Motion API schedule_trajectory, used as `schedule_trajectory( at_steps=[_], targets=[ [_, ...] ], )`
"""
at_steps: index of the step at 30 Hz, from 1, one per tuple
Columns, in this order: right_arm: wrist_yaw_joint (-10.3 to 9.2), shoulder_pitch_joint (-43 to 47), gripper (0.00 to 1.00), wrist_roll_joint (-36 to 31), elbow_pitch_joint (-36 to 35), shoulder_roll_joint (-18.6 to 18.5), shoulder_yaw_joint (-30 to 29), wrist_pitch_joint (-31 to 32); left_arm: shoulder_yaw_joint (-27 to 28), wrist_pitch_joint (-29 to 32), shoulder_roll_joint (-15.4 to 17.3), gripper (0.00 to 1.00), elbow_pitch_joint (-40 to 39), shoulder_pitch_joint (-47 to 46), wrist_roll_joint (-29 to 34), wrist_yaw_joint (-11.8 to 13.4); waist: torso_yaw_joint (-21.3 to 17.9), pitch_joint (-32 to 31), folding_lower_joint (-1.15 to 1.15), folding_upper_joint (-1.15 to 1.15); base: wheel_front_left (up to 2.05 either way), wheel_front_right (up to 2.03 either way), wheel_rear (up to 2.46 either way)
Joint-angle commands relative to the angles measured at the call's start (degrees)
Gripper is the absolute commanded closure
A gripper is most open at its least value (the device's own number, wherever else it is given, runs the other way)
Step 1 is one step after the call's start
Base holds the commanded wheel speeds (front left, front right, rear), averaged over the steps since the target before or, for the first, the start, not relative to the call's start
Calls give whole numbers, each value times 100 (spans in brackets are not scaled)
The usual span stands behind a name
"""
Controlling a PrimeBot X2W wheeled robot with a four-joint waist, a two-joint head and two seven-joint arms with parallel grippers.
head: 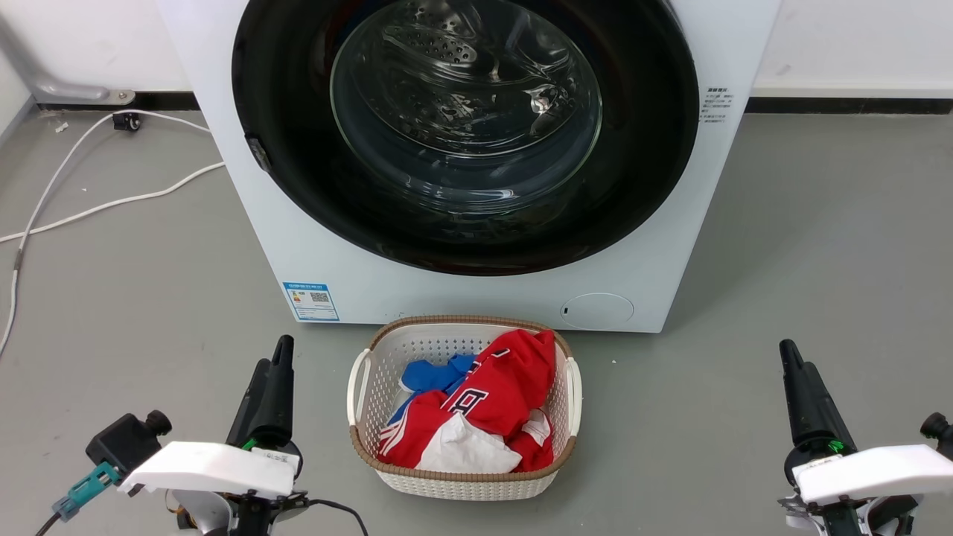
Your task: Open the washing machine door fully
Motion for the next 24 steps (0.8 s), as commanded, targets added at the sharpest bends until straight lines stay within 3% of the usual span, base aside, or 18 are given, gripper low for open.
schedule_trajectory(
  at_steps=[1,24],
  targets=[
    [7,-42,0,-285,-155,-10,17,-14,-34,-62,73,0,-124,-41,271,-14,8,0,0,0,0,0,0],
    [10,311,0,-2513,-779,-5,-93,165,-510,-489,366,0,-240,-59,2565,30,119,-30,0,0,0,0,0]
  ],
)
